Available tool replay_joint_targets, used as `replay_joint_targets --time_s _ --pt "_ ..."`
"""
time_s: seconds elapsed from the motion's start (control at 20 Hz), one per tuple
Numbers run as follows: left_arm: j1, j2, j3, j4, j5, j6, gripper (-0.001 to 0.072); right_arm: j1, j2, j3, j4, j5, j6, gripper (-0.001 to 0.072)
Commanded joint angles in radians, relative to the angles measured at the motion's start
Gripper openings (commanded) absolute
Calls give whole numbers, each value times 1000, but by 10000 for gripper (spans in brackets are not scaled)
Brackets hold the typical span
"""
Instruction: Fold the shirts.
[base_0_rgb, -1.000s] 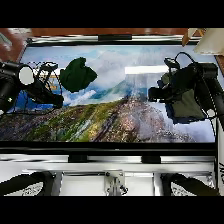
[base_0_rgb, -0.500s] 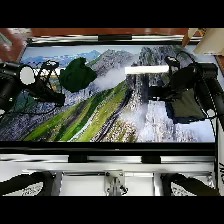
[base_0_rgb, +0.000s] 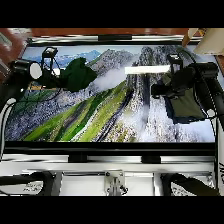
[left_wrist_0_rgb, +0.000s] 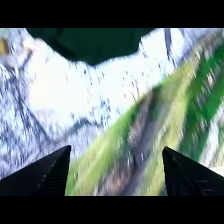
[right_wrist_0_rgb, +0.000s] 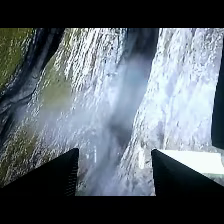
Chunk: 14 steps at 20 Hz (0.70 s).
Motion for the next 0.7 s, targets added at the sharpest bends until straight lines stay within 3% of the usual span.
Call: replay_joint_targets --time_s 0.0,0.3,0.35,0.4,0.45,0.5,0.55,0.65 --pt "66 -231 179 10 92 -13 720 1 -1 0 -6 75 0 573" --pt "70 -505 336 10 137 -14 711 1 -1 0 -2 96 0 573" --pt "70 -520 336 10 158 -21 650 1 -1 0 6 93 0 573" --pt "70 -527 336 9 170 -30 541 1 -1 0 14 94 0 573" --pt "70 -529 336 8 175 -29 392 1 -1 0 17 95 0 573" --pt "70 -525 338 7 170 -29 178 1 -1 0 20 95 0 573" --pt "70 -515 351 6 146 -26 33 1 -1 0 20 95 0 573" --pt "61 -467 407 3 124 -25 34 1 -1 0 22 95 0 573"
